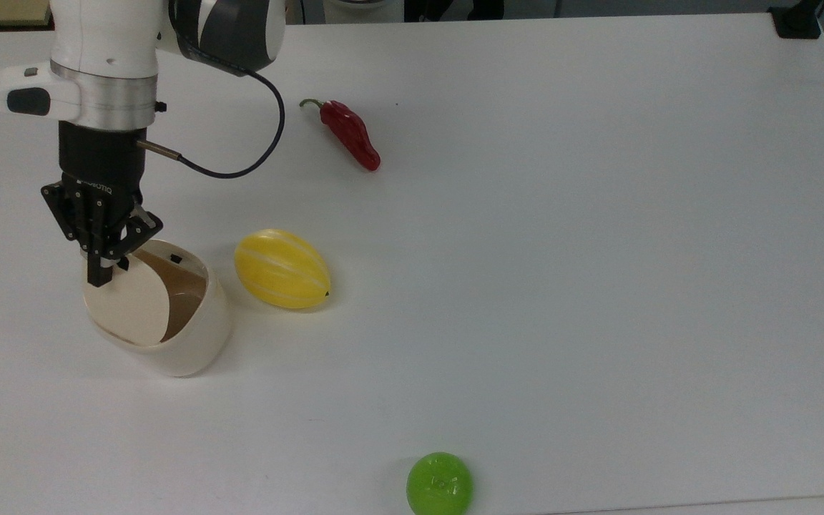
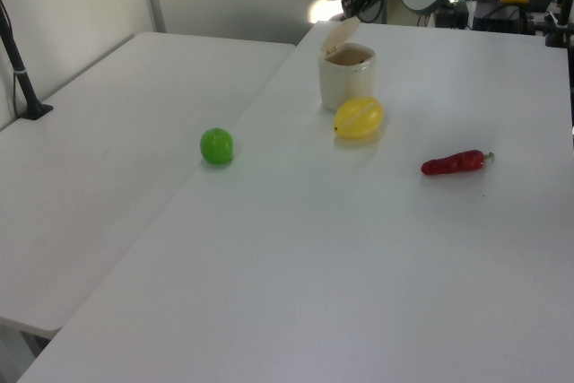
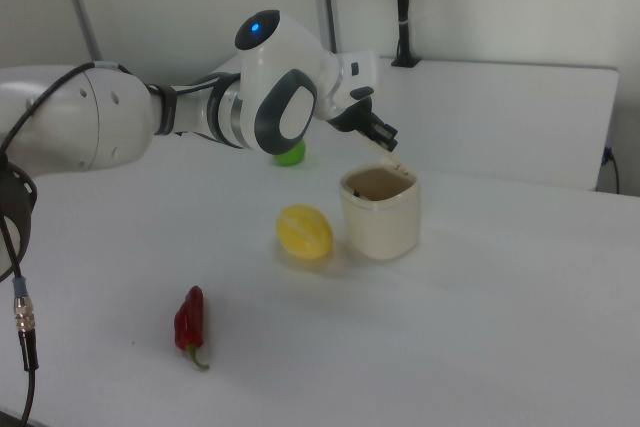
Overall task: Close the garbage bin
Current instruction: 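Push the hinged lid down over the bin opening with the gripper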
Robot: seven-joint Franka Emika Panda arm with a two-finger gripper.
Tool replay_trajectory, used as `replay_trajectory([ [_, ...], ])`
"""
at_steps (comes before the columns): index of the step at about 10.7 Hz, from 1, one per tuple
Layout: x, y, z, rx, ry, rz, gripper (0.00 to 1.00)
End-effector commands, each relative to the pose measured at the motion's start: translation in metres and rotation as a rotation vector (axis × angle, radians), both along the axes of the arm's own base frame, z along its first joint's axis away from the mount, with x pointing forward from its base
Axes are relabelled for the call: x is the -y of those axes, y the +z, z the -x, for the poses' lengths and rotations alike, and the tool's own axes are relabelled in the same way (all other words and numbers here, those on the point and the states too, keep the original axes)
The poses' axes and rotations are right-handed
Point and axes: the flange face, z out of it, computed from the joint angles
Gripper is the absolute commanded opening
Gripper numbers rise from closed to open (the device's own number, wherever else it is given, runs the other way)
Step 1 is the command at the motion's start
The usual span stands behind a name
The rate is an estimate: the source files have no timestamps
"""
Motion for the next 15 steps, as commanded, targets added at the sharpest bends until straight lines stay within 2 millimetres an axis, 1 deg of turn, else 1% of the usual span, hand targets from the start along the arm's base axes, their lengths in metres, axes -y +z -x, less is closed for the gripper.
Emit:
replay_trajectory([
  [1, -0.014, -0.007, 0.008, -0.141, -0.003, -0.022, 0.0],
  [2, -0.025, -0.01, 0.008, -0.165, 0.008, -0.028, 0.0],
  [3, -0.03, -0.013, 0.008, -0.195, 0.011, -0.032, 0.0],
  [6, -0.039, -0.022, 0.012, -0.257, 0.019, -0.033, 0.0],
  [9, -0.033, -0.032, 0.012, -0.272, 0.015, -0.025, 0.0],
  [14, -0.033, -0.072, 0.015, -0.334, 0.018, -0.028, 0.0],
  [15, -0.033, -0.077, 0.016, -0.338, 0.019, -0.029, 0.0],
])
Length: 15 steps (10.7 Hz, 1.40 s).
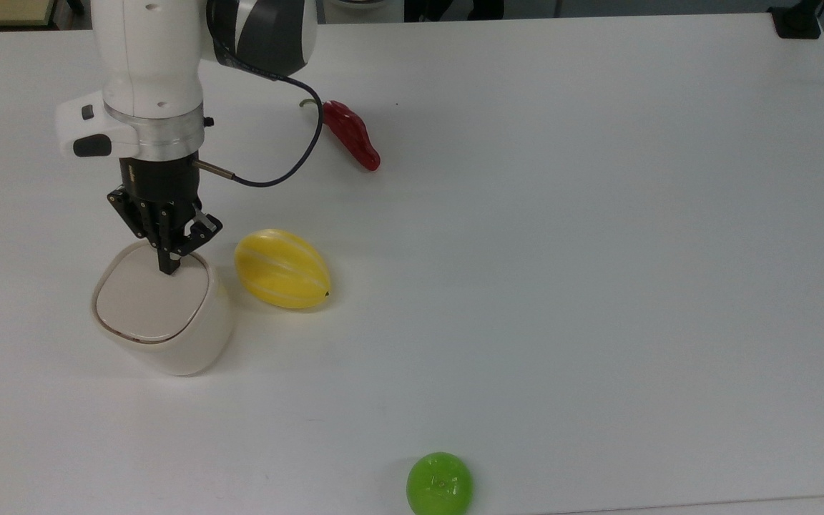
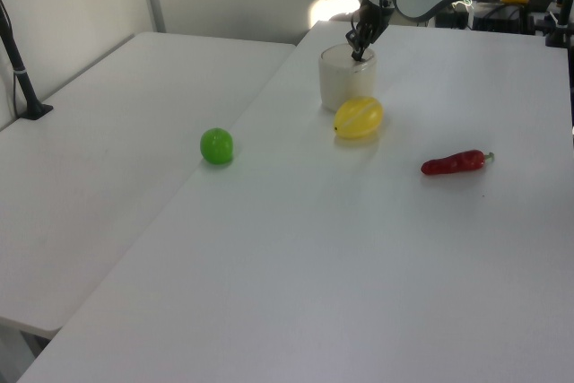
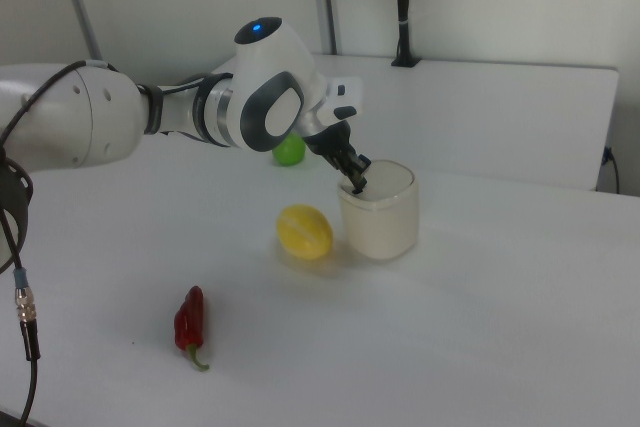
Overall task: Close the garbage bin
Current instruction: 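Push the hinged lid down over the bin opening with the gripper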
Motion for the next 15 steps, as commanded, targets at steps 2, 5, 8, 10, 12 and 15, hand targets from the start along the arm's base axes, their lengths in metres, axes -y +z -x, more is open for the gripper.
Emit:
replay_trajectory([
  [2, 0.0, -0.039, 0.007, -0.079, 0.003, 0.006, 0.0],
  [5, 0.001, -0.03, 0.007, -0.068, 0.001, 0.008, 0.0],
  [8, -0.001, 0.004, 0.011, -0.026, 0.0, 0.01, 0.0],
  [10, -0.005, 0.031, 0.018, -0.019, 0.0, 0.009, 0.0],
  [12, -0.012, 0.057, 0.029, -0.038, 0.0, 0.006, 0.0],
  [15, -0.064, 0.082, 0.052, -0.168, 0.068, 0.021, 0.0],
])
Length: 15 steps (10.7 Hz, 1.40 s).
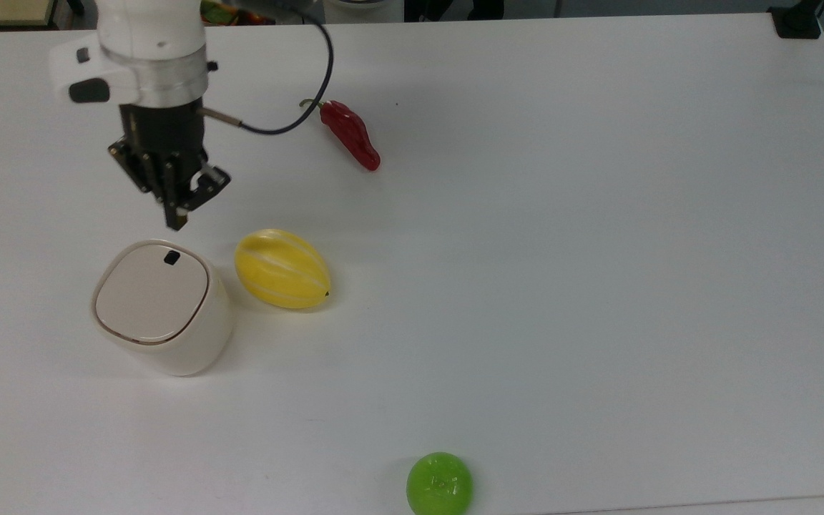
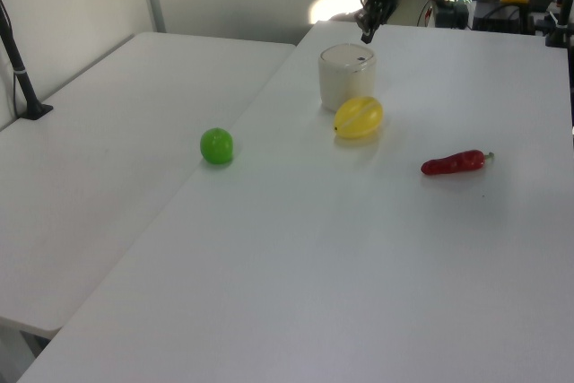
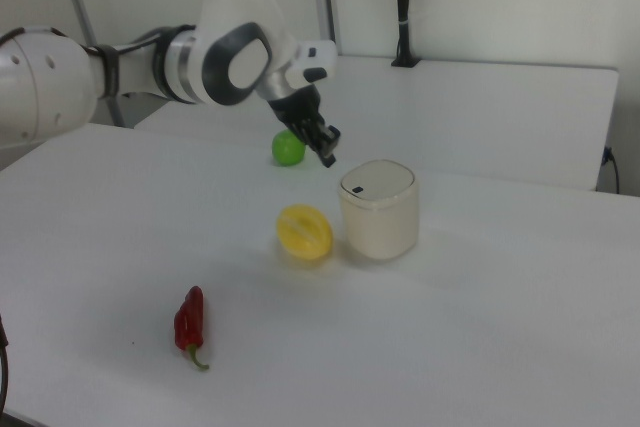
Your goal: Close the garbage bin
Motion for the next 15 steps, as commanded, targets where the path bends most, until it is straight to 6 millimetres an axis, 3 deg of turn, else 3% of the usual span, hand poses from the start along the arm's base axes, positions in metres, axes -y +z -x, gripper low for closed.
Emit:
replay_trajectory([
  [1, -0.064, 0.025, 0.037, -0.158, 0.099, 0.037, 0.0],
  [3, -0.106, 0.041, 0.066, -0.276, 0.214, 0.053, 0.0],
  [4, -0.125, 0.058, 0.09, -0.318, 0.291, 0.057, 0.0],
  [5, -0.136, 0.07, 0.108, -0.342, 0.35, 0.055, 0.0],
  [7, -0.136, 0.095, 0.141, -0.359, 0.424, 0.029, 0.03],
  [10, -0.129, 0.12, 0.162, -0.353, 0.459, -0.02, 0.18],
  [11, -0.125, 0.121, 0.163, -0.354, 0.452, -0.022, 0.39],
  [12, -0.124, 0.121, 0.163, -0.354, 0.448, -0.021, 0.74],
  [13, -0.12, 0.121, 0.162, -0.355, 0.442, -0.011, 1.0],
  [15, -0.113, 0.121, 0.162, -0.357, 0.431, -0.012, 1.0],
])
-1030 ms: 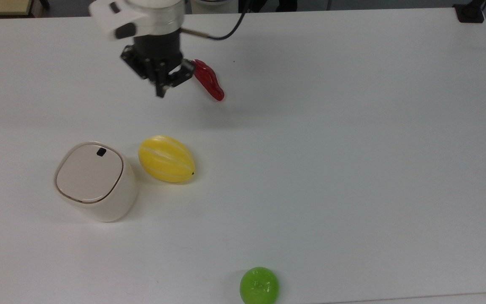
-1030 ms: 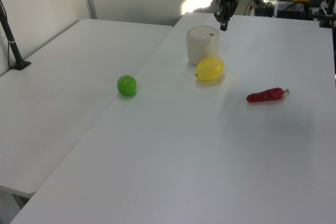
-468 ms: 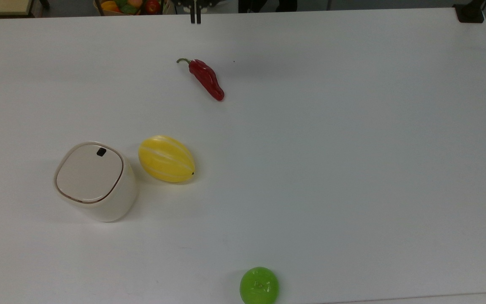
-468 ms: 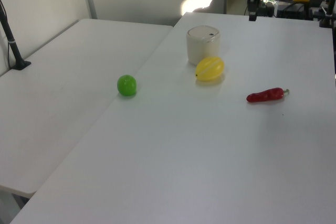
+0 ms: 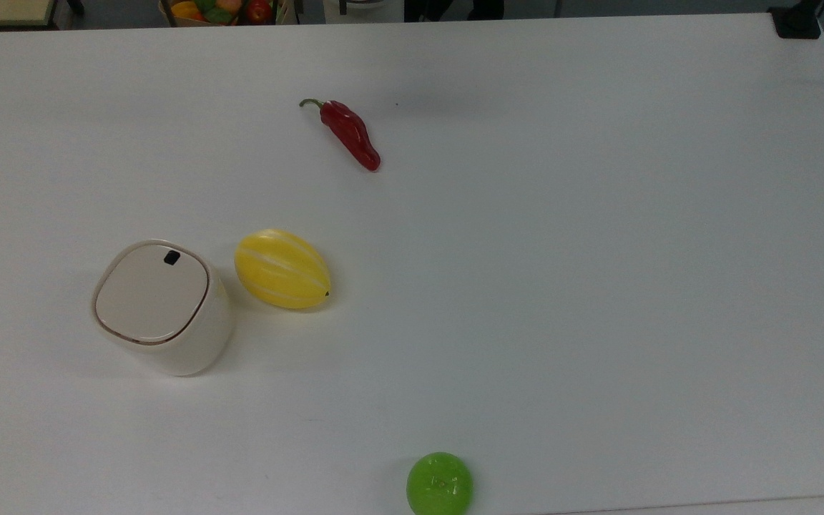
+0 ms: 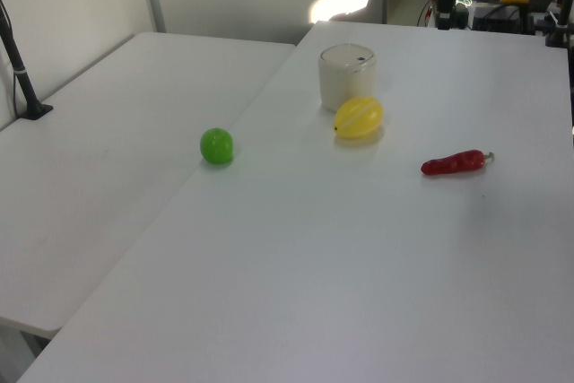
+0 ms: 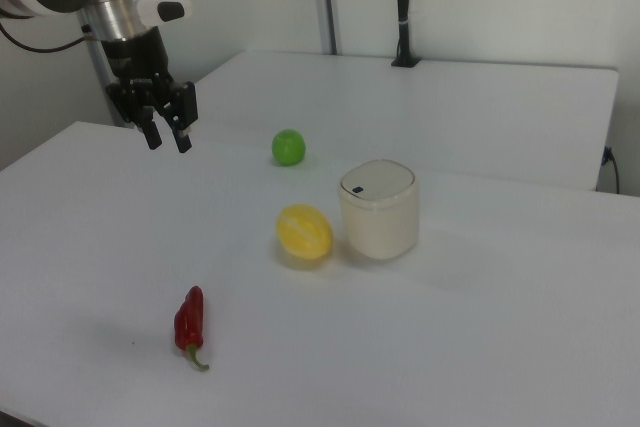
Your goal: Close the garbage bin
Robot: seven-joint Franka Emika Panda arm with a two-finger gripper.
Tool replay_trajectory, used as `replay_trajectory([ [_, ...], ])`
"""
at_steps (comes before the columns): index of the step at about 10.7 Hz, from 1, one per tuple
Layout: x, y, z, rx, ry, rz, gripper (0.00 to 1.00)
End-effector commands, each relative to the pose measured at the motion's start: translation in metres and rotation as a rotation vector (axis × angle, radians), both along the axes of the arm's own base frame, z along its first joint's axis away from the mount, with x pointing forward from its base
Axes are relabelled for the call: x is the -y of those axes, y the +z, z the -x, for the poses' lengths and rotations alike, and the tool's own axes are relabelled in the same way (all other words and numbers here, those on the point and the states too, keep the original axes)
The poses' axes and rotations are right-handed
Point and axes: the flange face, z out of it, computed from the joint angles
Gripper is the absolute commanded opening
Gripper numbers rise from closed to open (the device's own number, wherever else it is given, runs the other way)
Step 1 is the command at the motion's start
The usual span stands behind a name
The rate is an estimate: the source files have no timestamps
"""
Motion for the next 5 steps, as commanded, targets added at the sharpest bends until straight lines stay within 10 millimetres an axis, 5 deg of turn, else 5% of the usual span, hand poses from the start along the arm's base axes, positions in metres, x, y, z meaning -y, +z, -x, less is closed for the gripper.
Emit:
replay_trajectory([
  [1, 0.0109, -0.0017, 0.0063, -0.012, 0.007, -0.01, 1.0],
  [5, 0.017, 0.0034, 0.0084, -0.016, -0.012, -0.01, 1.0],
])
